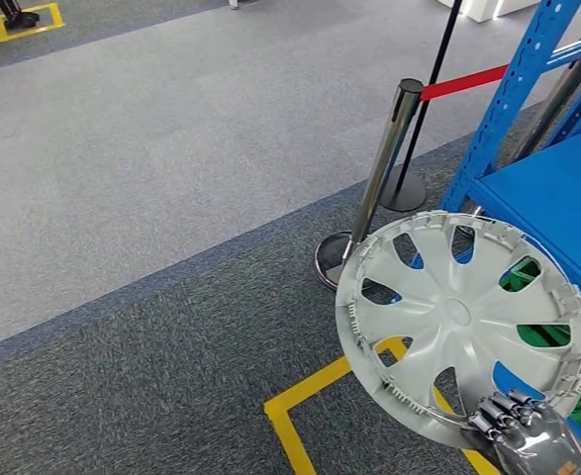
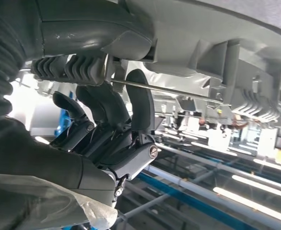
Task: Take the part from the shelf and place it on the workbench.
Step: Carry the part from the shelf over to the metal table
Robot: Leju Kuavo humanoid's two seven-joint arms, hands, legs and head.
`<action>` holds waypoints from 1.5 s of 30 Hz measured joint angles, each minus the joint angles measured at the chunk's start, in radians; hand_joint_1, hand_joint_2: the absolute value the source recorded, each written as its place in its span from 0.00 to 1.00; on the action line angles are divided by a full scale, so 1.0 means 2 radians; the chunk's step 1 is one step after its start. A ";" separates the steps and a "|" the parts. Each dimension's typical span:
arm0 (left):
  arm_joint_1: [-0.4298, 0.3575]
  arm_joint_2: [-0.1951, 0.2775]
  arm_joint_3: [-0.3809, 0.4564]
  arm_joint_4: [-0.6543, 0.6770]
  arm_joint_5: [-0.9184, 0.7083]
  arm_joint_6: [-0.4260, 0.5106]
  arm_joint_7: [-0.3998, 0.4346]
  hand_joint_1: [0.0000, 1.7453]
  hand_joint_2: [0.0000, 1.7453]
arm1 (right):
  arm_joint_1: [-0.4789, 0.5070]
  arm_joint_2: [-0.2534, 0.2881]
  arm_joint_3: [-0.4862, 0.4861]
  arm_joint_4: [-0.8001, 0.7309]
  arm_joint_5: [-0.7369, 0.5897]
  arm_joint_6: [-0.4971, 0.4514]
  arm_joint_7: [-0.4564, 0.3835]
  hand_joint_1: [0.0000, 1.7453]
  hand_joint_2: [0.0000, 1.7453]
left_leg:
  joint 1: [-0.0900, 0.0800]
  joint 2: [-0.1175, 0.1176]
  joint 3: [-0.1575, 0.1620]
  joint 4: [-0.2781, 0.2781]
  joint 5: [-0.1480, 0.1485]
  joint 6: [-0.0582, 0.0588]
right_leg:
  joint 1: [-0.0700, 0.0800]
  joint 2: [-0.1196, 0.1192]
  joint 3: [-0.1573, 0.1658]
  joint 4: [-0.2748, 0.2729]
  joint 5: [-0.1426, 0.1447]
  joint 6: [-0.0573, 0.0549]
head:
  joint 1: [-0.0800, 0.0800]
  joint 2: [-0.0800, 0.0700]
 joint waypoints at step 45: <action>-0.001 0.003 0.000 0.000 -0.013 0.030 -0.009 0.00 1.00 | -0.045 -0.006 0.043 0.004 0.010 -0.001 -0.013 1.00 1.00 | -0.004 0.080 0.001 -0.009 0.007 0.005 | 0.008 -0.080 0.014 -0.001 -0.012 0.004 | -0.002 0.000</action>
